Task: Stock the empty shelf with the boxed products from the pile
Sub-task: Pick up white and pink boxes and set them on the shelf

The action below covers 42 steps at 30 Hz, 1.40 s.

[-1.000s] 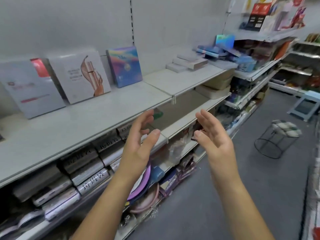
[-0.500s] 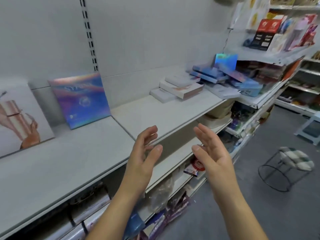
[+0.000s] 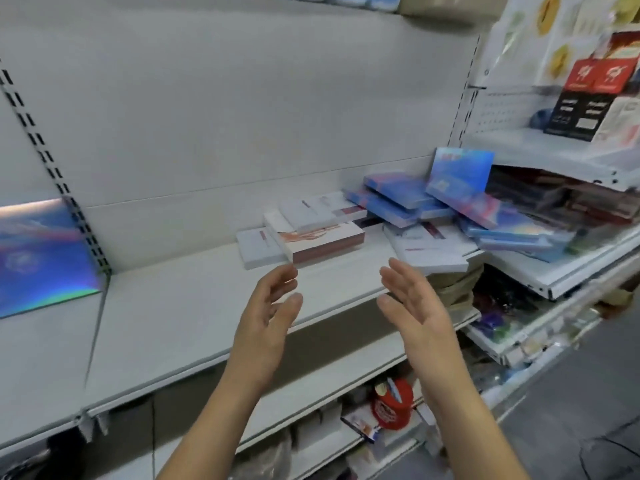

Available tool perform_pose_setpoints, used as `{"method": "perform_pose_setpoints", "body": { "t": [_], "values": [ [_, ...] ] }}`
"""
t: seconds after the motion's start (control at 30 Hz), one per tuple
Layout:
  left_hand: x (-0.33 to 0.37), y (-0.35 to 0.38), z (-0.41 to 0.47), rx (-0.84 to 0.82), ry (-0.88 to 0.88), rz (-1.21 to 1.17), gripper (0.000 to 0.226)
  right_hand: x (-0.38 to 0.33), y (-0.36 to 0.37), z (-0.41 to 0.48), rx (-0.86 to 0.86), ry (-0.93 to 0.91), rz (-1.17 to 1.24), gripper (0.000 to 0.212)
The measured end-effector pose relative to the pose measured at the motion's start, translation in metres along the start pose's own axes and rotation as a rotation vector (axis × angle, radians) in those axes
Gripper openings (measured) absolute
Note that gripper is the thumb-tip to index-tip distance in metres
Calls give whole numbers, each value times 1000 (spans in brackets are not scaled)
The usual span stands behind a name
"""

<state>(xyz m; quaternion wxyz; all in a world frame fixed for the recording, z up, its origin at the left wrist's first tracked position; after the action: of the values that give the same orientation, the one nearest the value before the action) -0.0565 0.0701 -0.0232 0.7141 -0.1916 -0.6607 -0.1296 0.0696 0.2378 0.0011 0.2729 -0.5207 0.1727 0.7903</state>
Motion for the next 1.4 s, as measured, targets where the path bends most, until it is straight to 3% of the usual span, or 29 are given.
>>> {"method": "perform_pose_setpoints", "body": {
  "t": [0.2, 0.53, 0.7, 0.87, 1.07, 1.23, 1.3, 1.4],
  "values": [
    [17, 23, 56, 105, -19, 82, 35, 30, -22, 66, -48, 82, 32, 44],
    [17, 17, 160, 308, -140, 96, 38, 77, -18, 166, -106, 300, -50, 40],
    [-3, 9, 170, 277, -310, 436, 49, 97, -14, 197, -45, 428, 157, 44],
    [0, 7, 183, 292, -390, 621, 59, 113, -11, 216, -115, 459, 38, 47],
    [13, 8, 195, 389, -467, 767, 51, 119, 1, 233, -198, 512, 132, 23],
    [16, -2, 168, 465, -483, 834, 36, 123, 14, 236, -209, 576, 241, 36],
    [18, -16, 159, 493, -491, 855, 18, 121, 22, 237, -251, 580, 161, 37],
    [20, -38, 164, 504, -491, 816, 19, 117, 36, 237, -259, 549, 89, 30]
  ]
}}
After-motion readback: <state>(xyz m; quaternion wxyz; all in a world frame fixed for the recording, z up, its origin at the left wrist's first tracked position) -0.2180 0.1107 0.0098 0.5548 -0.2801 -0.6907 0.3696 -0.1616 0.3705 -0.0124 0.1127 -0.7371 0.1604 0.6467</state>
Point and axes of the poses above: each hand's wrist, its own z-axis towards the middle knuckle, its own y-axis out of the palm, x = y × z, the point moved 3 cm from there along z, towards the middle knuckle, and after that the axes turned 13 degrees about -y, right-handed, at the moved point
